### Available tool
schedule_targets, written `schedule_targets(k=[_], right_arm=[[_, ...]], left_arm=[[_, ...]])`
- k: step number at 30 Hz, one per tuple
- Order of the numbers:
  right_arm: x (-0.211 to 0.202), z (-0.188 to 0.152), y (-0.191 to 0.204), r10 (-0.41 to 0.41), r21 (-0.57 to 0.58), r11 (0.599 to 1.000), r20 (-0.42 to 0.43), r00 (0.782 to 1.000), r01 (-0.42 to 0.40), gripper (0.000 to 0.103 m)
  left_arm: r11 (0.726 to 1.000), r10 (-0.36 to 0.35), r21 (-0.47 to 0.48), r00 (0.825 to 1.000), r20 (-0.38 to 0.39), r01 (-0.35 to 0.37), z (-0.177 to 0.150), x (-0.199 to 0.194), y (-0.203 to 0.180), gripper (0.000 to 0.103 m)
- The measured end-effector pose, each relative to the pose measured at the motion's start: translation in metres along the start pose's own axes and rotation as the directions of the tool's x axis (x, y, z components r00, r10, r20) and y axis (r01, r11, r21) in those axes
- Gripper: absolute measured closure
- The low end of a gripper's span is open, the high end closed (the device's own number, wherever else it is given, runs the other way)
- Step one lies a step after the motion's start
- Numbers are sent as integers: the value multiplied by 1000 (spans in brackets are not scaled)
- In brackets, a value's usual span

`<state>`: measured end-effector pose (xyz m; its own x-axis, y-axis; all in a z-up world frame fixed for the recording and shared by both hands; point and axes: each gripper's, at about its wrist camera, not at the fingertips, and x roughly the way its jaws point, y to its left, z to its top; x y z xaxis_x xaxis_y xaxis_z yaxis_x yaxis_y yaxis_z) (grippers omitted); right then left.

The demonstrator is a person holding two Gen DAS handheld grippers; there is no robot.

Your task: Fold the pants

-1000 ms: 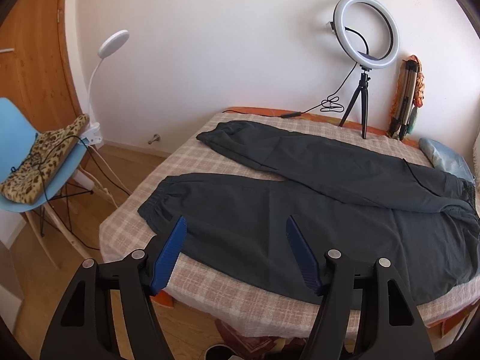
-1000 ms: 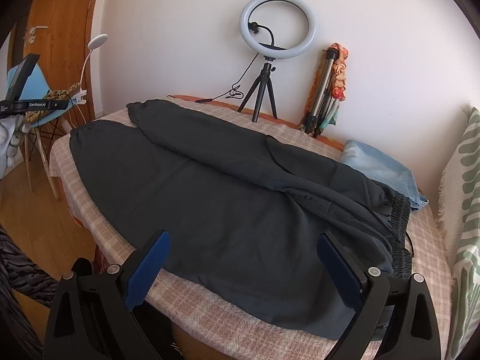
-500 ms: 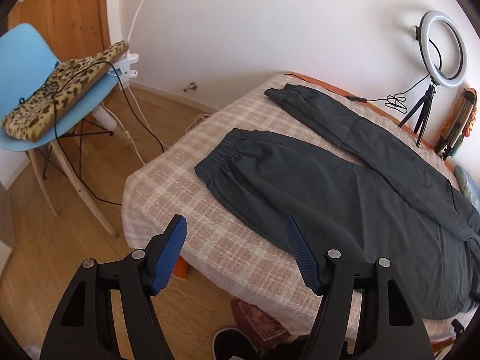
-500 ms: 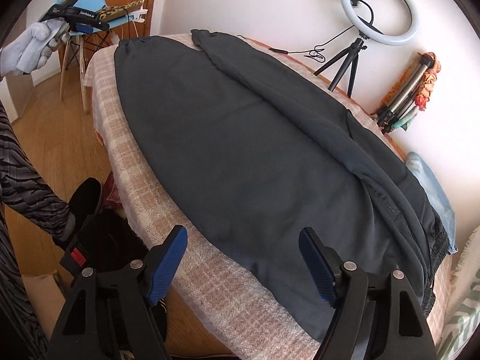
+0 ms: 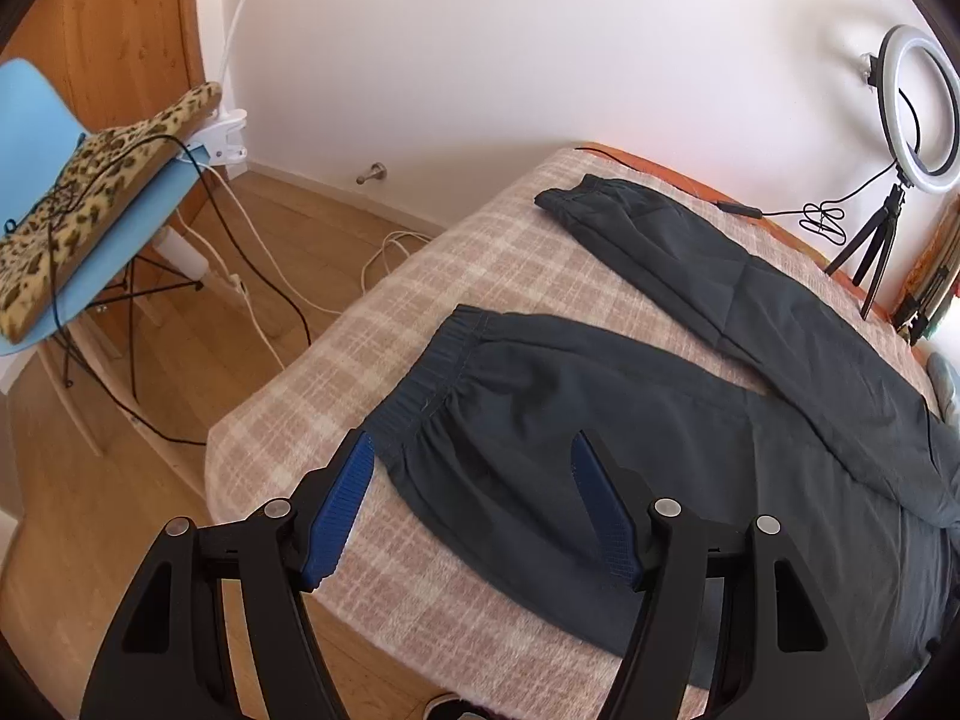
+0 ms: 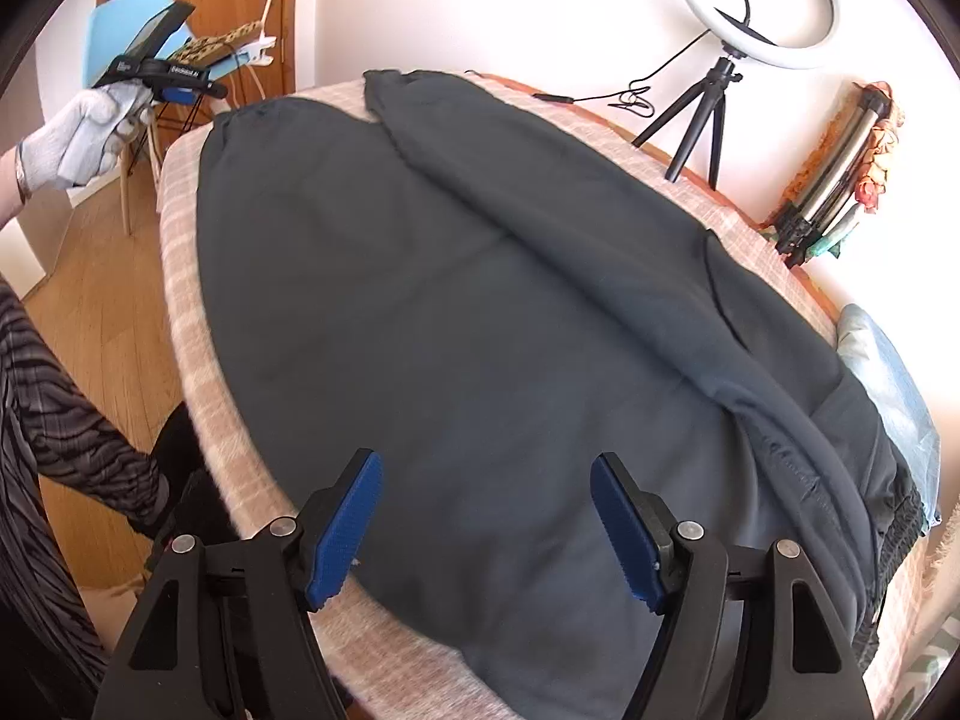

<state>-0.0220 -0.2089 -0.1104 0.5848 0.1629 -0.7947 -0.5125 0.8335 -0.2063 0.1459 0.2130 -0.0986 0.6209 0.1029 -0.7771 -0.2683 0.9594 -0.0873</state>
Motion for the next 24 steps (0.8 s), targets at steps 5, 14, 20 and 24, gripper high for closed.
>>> schedule_targets(k=[5, 14, 20, 24], right_arm=[[9, 38, -44, -23, 63, 998, 24, 999, 21, 28], [48, 98, -113, -19, 104, 994, 50, 999, 13, 27], [98, 147, -141, 62, 95, 993, 22, 998, -64, 26], [132, 178, -153, 112, 107, 988, 12, 994, -112, 25]], left_arm=[[1000, -12, 5, 1000, 13, 12, 31, 16, -19, 35], [999, -36, 30, 999, 27, 36, 85, 47, -58, 35], [998, -63, 17, 998, 1, 63, 126, 73, -86, 34], [995, -97, -35, 994, -50, 96, 152, 97, -102, 34]])
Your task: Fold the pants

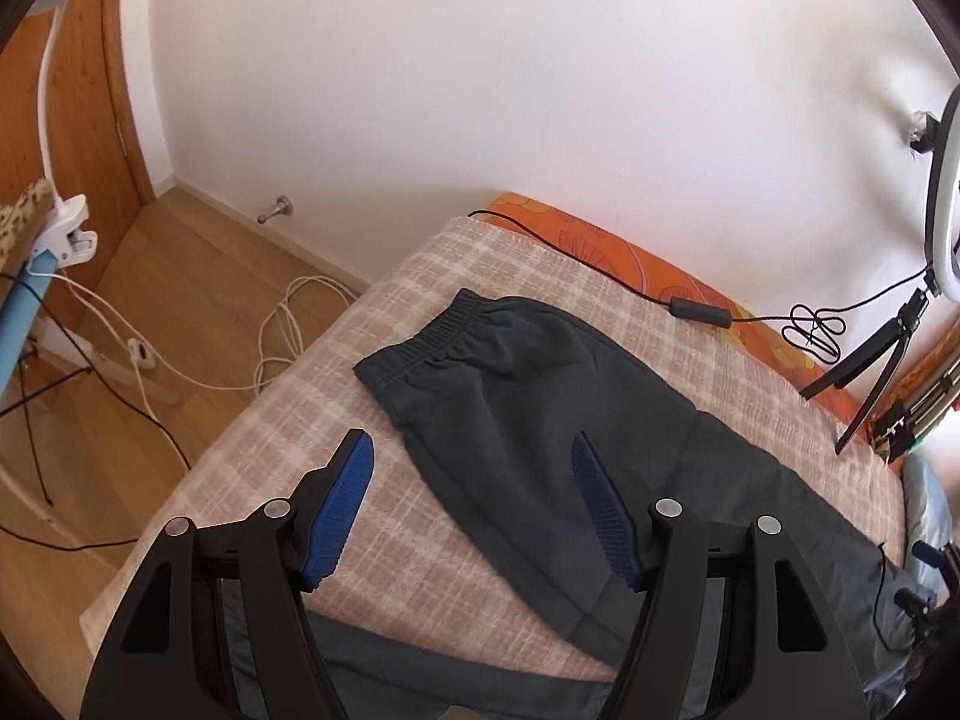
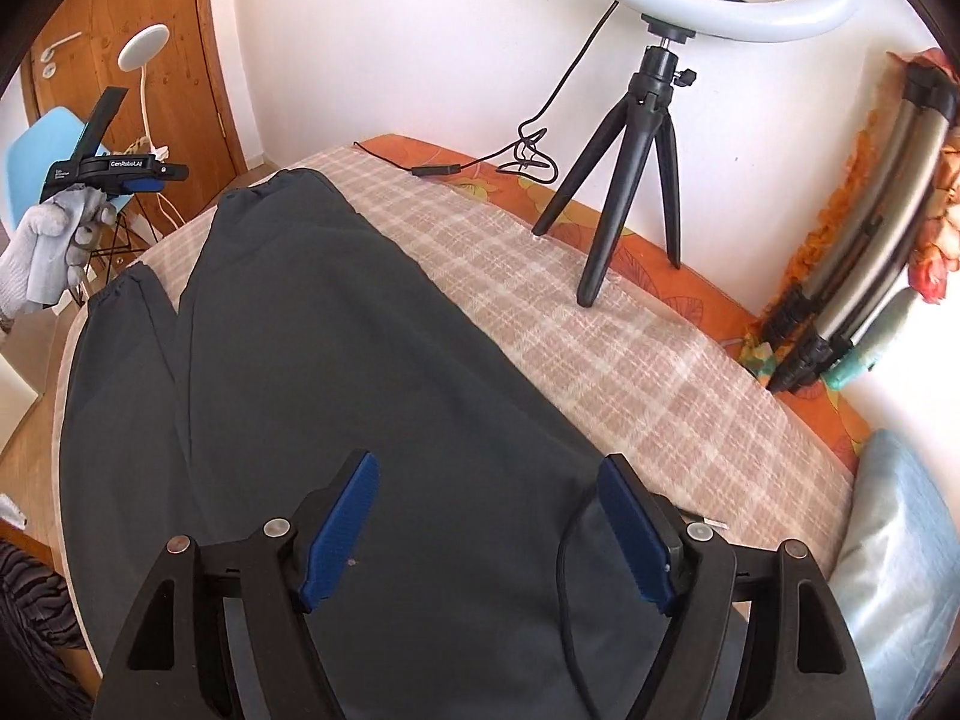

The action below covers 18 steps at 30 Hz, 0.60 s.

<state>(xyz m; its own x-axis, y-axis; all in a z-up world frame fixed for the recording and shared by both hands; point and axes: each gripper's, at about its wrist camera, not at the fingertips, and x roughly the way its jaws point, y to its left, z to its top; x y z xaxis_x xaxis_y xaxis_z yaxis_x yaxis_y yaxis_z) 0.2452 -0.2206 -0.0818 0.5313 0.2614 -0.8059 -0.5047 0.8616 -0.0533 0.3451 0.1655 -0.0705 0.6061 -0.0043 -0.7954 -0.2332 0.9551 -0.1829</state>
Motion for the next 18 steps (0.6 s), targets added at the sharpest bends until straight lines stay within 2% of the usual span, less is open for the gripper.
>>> schedule_targets(k=[6, 11, 18], right_arm=[[46, 23, -13, 46, 2, 999, -73, 996, -46, 25], [64, 23, -19, 55, -4, 998, -105, 993, -56, 25], [77, 17, -31, 47, -23, 998, -137, 989, -51, 25]], left_arm=[[997, -39, -69, 992, -118, 31, 31, 48, -26, 34], [992, -56, -123, 985, -163, 36, 45, 82, -44, 34], [985, -2, -169, 982, -187, -30, 55, 121, -67, 34]])
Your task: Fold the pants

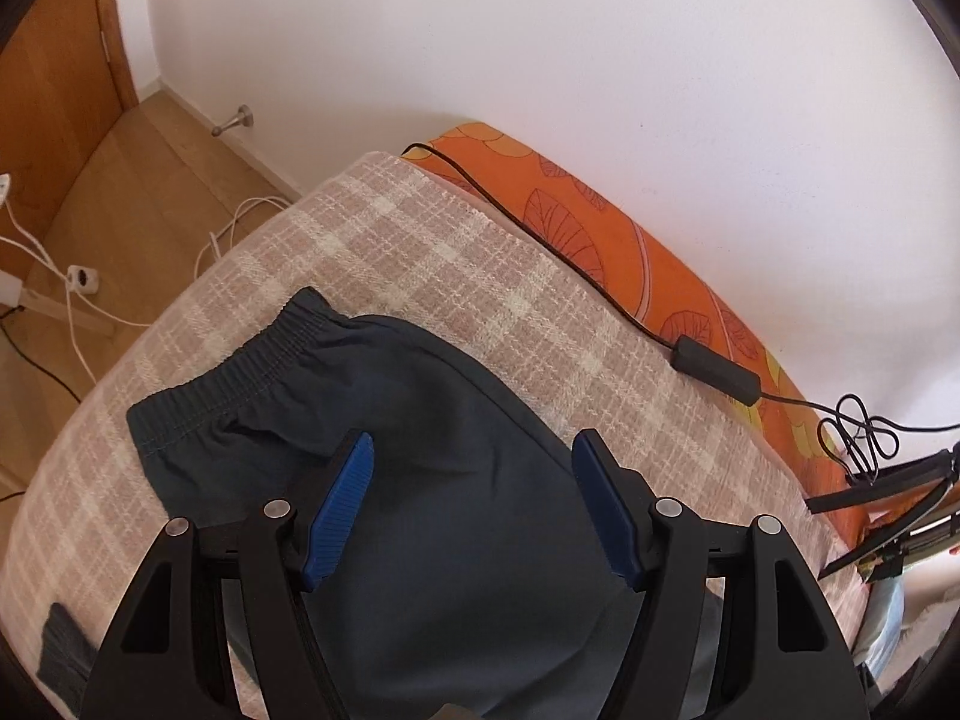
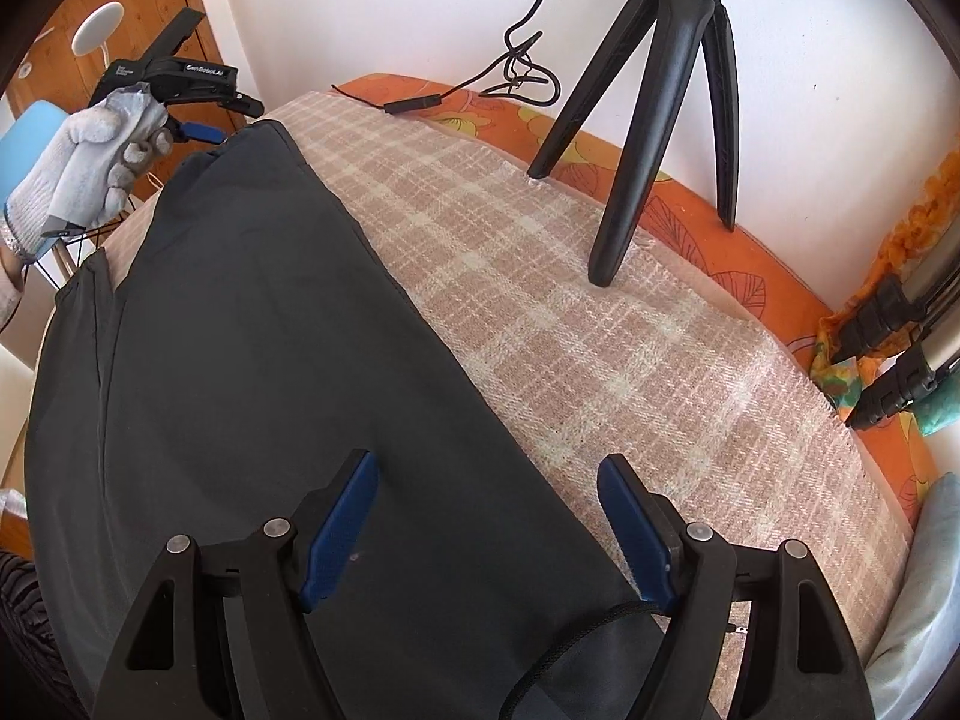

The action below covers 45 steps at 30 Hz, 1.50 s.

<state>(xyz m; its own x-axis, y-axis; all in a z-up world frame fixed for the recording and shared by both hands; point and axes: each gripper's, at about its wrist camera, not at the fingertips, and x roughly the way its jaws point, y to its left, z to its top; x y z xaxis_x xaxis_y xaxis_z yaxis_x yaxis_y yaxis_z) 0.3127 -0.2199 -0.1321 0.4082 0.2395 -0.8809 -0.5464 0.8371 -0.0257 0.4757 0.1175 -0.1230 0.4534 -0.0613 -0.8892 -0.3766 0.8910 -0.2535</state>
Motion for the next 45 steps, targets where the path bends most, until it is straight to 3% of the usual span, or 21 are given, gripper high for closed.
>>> schedule_targets(k=[4, 8, 15, 18, 20, 22, 23, 24, 28, 34, 39, 45], right_arm=[[8, -3, -6, -7, -1, 1000, -16, 1000, 7, 25], [13, -7, -10, 11, 2, 1000, -22, 1000, -11, 22], [13, -6, -7, -1, -21, 1000, -25, 1000, 0, 20], [15, -4, -3, -6, -21, 1000, -30, 1000, 6, 20], [15, -5, 0, -6, -26, 1000, -26, 1000, 5, 27], [12, -6, 6, -6, -50, 999, -16, 1000, 5, 38], [10, -6, 10, 0, -68, 998, -11, 1000, 0, 51], [9, -6, 14, 7, -81, 997, -6, 1000, -8, 59], [4, -7, 28, -33, -117, 993, 11, 999, 34, 97], [-26, -7, 33, -28, -98, 994, 96, 995, 38, 102], [-63, -13, 48, -14, -93, 995, 155, 988, 28, 102], [-120, -32, 87, 6, -118, 993, 223, 975, 20, 102]], left_arm=[[997, 37, -62, 999, -5, -37, 5, 17, -6, 34], [993, 110, -50, 993, -31, -112, 1, 33, -12, 34], [980, 192, 41, 979, 65, -195, -15, 32, -27, 35], [976, 206, 49, 972, 116, -213, -24, 26, -30, 51], [976, 199, 59, 971, 136, -208, -28, 24, -32, 63], [975, 187, 91, 971, 146, -202, -31, 23, -35, 81], [975, 182, 99, 972, 146, -197, -33, 21, -36, 84], [978, 170, 101, 975, 141, -185, -35, 18, -37, 94], [995, 88, 38, 987, 132, -93, -32, 10, -27, 101], [1000, -12, -6, 987, 162, 13, -39, -25, -8, 101], [998, -64, 35, 974, 217, 58, -52, -77, 2, 101], [991, -137, 38, 953, 269, 132, -64, -135, 44, 101]])
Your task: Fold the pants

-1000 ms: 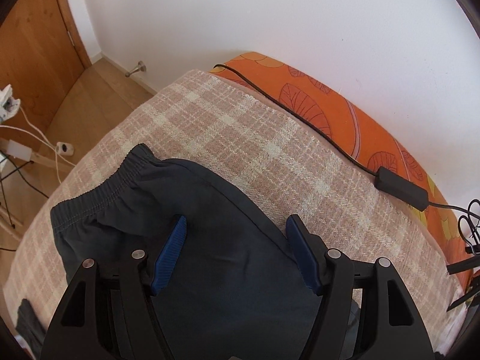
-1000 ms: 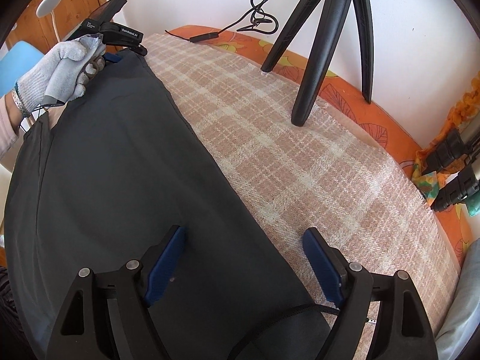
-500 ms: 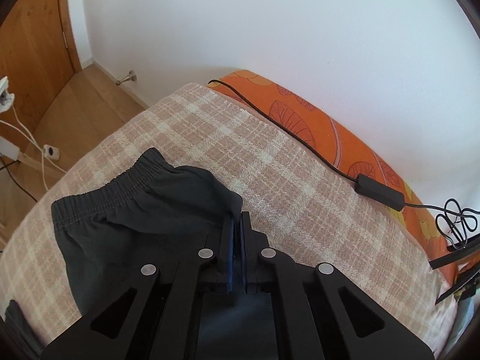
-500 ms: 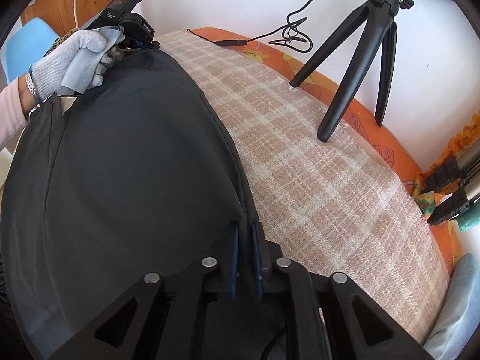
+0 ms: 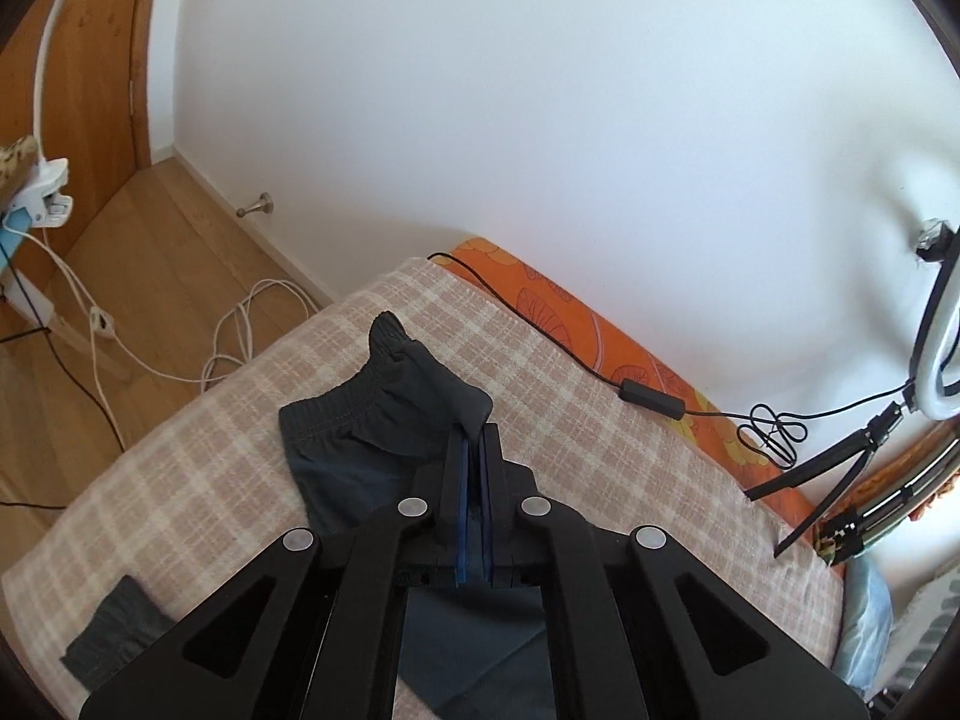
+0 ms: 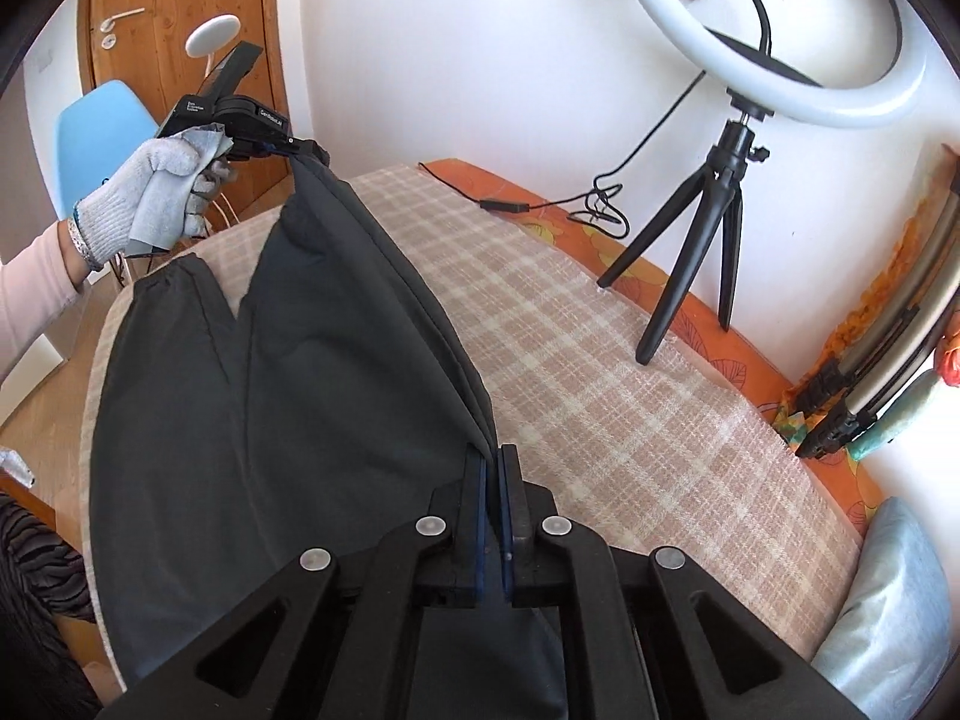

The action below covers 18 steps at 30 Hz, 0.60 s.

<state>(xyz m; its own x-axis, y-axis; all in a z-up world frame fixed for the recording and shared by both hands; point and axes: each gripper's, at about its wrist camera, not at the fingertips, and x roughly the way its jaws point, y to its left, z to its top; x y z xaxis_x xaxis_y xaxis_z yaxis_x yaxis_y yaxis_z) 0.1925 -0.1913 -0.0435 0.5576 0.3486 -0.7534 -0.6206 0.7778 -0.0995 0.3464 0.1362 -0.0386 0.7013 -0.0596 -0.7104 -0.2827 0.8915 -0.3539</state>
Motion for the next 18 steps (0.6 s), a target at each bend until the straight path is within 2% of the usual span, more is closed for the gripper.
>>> schedule_targets(k=[7, 10, 15, 18], right_arm=[[-54, -22, 67, 35, -47, 998, 10, 999, -35, 102], [-64, -41, 99, 41, -73, 996, -4, 999, -41, 102], [-65, -81, 147, 94, -95, 990, -83, 992, -101, 102], [-58, -105, 169, 92, -123, 986, -145, 985, -110, 102]], left_arm=[[996, -71, -51, 997, 28, 72, -38, -76, 63, 101], [998, -52, -32, 998, 34, 53, -64, -95, 80, 101], [996, -59, -65, 998, 7, 59, -113, -116, 125, 101], [994, -62, -89, 998, -31, 59, -146, -118, 151, 101]])
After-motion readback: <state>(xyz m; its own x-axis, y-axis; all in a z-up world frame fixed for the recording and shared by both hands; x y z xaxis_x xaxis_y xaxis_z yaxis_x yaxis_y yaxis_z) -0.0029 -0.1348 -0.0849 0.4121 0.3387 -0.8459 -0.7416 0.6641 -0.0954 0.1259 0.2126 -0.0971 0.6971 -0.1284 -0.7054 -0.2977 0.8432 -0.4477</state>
